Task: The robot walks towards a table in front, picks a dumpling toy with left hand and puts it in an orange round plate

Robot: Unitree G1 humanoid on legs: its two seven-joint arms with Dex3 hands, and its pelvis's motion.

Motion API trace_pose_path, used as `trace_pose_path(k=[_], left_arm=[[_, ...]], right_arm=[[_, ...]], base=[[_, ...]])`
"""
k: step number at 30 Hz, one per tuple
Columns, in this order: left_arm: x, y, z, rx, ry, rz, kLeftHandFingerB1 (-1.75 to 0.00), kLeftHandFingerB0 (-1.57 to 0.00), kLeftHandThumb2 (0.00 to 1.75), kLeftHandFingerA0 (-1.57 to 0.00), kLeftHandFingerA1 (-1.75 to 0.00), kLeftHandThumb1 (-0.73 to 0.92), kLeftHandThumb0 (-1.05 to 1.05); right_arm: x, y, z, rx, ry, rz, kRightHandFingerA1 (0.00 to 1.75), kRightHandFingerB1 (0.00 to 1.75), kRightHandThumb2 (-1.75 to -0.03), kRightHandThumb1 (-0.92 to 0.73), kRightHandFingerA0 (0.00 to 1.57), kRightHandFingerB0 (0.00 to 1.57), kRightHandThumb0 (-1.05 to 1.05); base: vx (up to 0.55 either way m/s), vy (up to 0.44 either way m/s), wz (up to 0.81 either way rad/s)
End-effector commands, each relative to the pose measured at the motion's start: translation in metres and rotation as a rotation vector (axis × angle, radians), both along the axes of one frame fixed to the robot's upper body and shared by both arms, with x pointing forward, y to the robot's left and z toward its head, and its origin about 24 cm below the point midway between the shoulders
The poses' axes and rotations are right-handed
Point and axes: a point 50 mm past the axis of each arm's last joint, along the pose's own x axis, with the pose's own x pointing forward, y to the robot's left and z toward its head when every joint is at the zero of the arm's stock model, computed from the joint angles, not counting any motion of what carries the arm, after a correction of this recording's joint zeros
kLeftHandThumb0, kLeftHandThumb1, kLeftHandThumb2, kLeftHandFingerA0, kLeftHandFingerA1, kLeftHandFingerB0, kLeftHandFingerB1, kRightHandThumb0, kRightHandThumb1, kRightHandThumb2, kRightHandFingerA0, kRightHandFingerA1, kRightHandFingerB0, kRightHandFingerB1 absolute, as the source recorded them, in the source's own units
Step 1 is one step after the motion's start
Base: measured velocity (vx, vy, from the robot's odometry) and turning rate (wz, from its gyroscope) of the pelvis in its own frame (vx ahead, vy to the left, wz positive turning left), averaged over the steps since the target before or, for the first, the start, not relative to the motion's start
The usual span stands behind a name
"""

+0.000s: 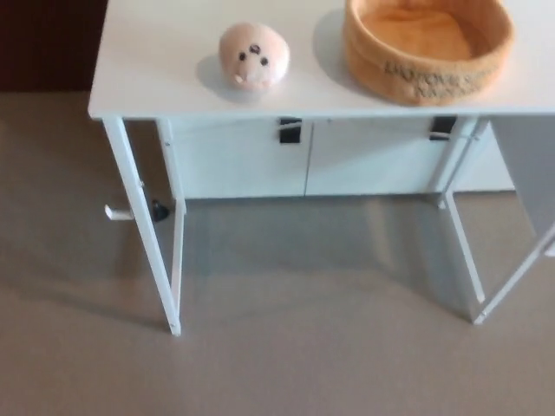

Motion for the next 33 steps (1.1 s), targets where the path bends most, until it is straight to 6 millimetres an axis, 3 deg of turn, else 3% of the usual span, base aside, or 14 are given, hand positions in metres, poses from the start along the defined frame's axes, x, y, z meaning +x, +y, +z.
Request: trace_pose_path(k=[1,4,5,7,11,22,23,25,26,28,29,30,31,33], left_arm=[[-0.010,-0.001,0.000,-0.009,0.019,0.000,-0.44,-0.25,0.78,-0.63,-0.68,0.47,-0.42],[-0.011,-0.001,0.000,-0.005,0.026,-0.013,-0.32,-0.32,0.58,-0.64,-0.56,0.58,-0.36],[-0.012,-0.001,0.000,-0.002,0.028,-0.013,-0.44,-0.25,0.77,-0.60,-0.64,0.45,-0.42],[-0.013,-0.001,0.000,-0.002,0.031,-0.007,-0.32,-0.32,0.58,-0.62,-0.53,0.59,-0.35],[-0.014,-0.001,0.000,-0.011,0.034,-0.001,-0.32,-0.32,0.58,-0.65,-0.55,0.60,-0.37],[-0.020,-0.002,0.001,-0.010,0.042,-0.015,-0.32,-0.32,0.60,-0.66,-0.53,0.60,-0.39],[-0.019,-0.002,0.000,-0.012,0.041,-0.010,-0.44,-0.25,0.79,-0.55,-0.58,0.46,-0.47],[-0.019,-0.002,0.000,-0.017,0.038,0.005,-0.44,-0.25,0.78,-0.52,-0.57,0.46,-0.47],[-0.020,-0.002,0.001,-0.012,0.043,-0.006,-0.43,-0.24,0.78,-0.55,-0.57,0.47,-0.46],[-0.020,-0.002,0.001,-0.009,0.045,-0.013,-0.43,-0.24,0.78,-0.55,-0.57,0.47,-0.46],[-0.020,-0.002,0.001,-0.012,0.046,-0.009,-0.44,-0.24,0.78,-0.55,-0.58,0.46,-0.46],[-0.021,-0.001,0.001,-0.015,0.047,-0.006,-0.44,-0.24,0.78,-0.55,-0.58,0.46,-0.46],[-0.021,-0.001,0.001,-0.019,0.048,-0.002,-0.32,-0.31,0.58,-0.58,-0.46,0.59,-0.39],[-0.021,-0.001,0.001,-0.016,0.048,-0.005,-0.32,-0.32,0.58,-0.61,-0.50,0.59,-0.39]], right_arm=[[-0.004,-0.005,0.002,-0.016,0.025,-0.013,0.48,0.31,-0.61,-0.72,0.67,0.34,-0.36],[-0.005,-0.005,0.002,-0.017,0.032,-0.006,0.47,0.31,-0.61,-0.71,0.67,0.34,-0.36],[-0.005,-0.005,0.002,-0.016,0.034,-0.006,0.48,0.32,-0.61,-0.71,0.67,0.35,-0.36],[-0.006,-0.005,0.002,-0.011,0.035,-0.005,0.47,0.32,-0.61,-0.71,0.66,0.34,-0.36],[-0.004,-0.004,0.002,-0.003,0.027,-0.002,0.49,0.32,-0.61,-0.71,0.67,0.35,-0.35],[-0.004,-0.003,0.001,-0.013,0.048,0.036,0.47,0.32,-0.61,-0.71,0.68,0.35,-0.38],[-0.003,-0.003,0.001,-0.009,0.044,0.028,0.46,0.33,-0.62,-0.72,0.67,0.37,-0.35],[-0.002,-0.003,0.001,-0.006,0.040,0.025,0.47,0.32,-0.62,-0.70,0.66,0.35,-0.36],[-0.002,-0.003,0.001,-0.011,0.042,0.032,0.57,0.45,-0.82,-0.60,0.62,0.32,-0.43],[-0.003,-0.003,0.001,-0.013,0.043,0.035,0.57,0.45,-0.82,-0.60,0.62,0.32,-0.43],[-0.003,-0.003,0.001,-0.010,0.042,0.031,0.47,0.32,-0.62,-0.71,0.65,0.35,-0.36],[-0.004,-0.003,0.001,-0.008,0.042,0.027,0.47,0.32,-0.62,-0.71,0.65,0.35,-0.36],[-0.004,-0.002,0.000,-0.006,0.041,0.019,0.52,0.33,-0.61,-0.71,0.70,0.37,-0.35],[-0.005,-0.003,0.000,-0.004,0.042,0.008,0.52,0.33,-0.61,-0.72,0.69,0.37,-0.35]], base=[[0.25,0.000,0.11],[0.24,-0.041,0.05],[0.27,-0.117,0.10],[0.28,-0.148,-0.13],[0.22,-0.163,0.15],[0.14,0.035,-0.08],[0.17,0.190,-0.14],[0.13,0.142,0.06],[0.10,0.062,0.05],[0.08,0.016,0.07],[0.09,0.002,0.08],[0.11,-0.044,0.09],[0.10,-0.096,0.11],[0.08,-0.122,0.03]])
